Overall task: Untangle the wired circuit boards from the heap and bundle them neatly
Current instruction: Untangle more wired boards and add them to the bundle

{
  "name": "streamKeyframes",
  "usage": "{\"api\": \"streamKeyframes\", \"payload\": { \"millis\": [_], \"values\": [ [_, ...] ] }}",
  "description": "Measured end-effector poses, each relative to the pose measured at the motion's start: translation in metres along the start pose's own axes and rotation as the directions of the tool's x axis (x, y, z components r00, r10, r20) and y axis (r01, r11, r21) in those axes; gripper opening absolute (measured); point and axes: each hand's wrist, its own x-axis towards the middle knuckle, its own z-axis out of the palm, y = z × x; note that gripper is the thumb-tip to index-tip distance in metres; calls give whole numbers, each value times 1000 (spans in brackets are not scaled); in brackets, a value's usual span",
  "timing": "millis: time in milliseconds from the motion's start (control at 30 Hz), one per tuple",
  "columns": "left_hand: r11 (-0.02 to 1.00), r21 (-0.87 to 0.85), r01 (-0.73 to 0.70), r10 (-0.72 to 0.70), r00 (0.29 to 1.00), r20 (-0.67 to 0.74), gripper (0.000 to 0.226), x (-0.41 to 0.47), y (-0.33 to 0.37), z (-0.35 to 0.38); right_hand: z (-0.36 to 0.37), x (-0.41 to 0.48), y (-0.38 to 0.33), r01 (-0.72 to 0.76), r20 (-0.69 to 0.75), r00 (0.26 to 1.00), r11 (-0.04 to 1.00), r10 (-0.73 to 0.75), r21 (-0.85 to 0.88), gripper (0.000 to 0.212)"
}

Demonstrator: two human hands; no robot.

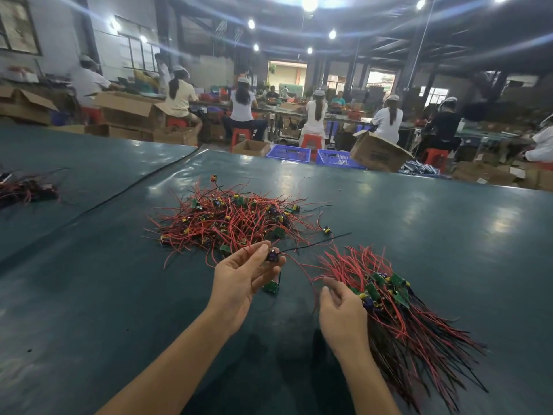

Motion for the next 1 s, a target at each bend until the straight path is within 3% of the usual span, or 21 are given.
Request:
{"api": "streamKeyframes", "payload": {
  "millis": [67,167,233,400,633,800,1000],
  "values": [
    [1000,8,-3,3,1000,-3,24,-1,-2,1,-2,-1,-4,60,-89,995,996,-53,72,15],
    [999,32,-32,33,999,-20,23,-2,-4,1,-4,-13,-17,304,-275,926,943,-259,135,30],
    [998,43,-53,54,998,-30,24,-2,-5,2,0,-22,-24,403,-261,899,898,-353,174,35],
    [990,139,-19,7,997,81,33,-9,-14,7,15,-34,-38,122,106,979,921,-173,370,40],
    [960,281,-2,-52,981,185,30,-18,-23,13,7,-27,-37,81,-77,996,884,-52,460,24],
    [900,431,-61,-36,977,212,31,-22,-21,16,11,-29,-39,142,-62,990,869,-128,475,28],
    [839,539,-73,-64,971,232,20,-23,-22,19,9,-23,-36,-1,-69,997,854,43,520,28]
  ]
}}
